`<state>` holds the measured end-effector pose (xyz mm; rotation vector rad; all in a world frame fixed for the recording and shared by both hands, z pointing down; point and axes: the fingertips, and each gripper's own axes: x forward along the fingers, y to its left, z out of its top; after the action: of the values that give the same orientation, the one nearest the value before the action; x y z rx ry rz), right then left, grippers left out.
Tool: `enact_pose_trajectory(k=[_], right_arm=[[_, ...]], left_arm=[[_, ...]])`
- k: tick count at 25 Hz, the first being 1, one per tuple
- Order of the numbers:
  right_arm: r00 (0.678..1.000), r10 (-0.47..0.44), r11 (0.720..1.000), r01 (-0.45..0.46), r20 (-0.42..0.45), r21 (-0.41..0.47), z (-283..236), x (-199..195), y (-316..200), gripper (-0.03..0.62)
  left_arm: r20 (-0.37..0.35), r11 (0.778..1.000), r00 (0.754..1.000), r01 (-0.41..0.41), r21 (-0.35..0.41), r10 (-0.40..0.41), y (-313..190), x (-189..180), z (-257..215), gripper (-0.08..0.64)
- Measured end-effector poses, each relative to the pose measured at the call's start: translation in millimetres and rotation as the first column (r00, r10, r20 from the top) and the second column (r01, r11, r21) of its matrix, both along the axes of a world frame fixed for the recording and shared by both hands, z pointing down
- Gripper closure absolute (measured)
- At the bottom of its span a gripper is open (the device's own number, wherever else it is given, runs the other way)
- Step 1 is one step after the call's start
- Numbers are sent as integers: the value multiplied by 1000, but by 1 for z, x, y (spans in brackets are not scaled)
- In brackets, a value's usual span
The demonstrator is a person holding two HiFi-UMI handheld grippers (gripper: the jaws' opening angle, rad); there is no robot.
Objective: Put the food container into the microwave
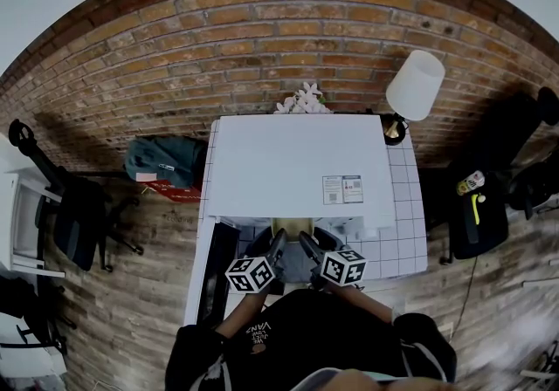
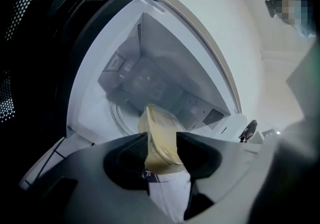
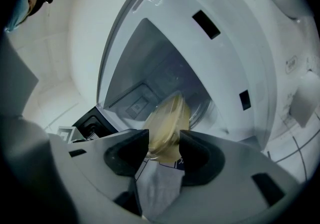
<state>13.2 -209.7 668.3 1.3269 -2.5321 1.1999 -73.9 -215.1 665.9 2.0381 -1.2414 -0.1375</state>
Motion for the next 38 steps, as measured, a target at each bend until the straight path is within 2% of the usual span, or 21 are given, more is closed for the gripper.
enact_pose_trajectory(k=[11, 19, 27, 34, 38], right_arm=[[1000, 11, 1000, -11, 11, -1, 0, 3, -13, 423], [999, 10, 1000, -11, 52, 4, -5, 2, -13, 368], [999, 30, 999, -31, 43, 21, -7, 12, -3, 365], [999, 47, 998, -47, 4, 31, -7, 20, 12, 367], [998, 55, 998, -54, -21, 36, -7, 22, 19, 377]], left_arm=[[-18, 1000, 1000, 17, -3, -17, -11, 3, -2, 388], [-57, 999, 998, 36, 14, -35, -9, 6, -7, 318], [-35, 998, 997, 63, 13, -62, 0, -3, -7, 301], [41, 997, 997, 71, 33, -72, 14, -13, -9, 302], [71, 999, 997, 41, 22, -42, 25, -10, -8, 307]])
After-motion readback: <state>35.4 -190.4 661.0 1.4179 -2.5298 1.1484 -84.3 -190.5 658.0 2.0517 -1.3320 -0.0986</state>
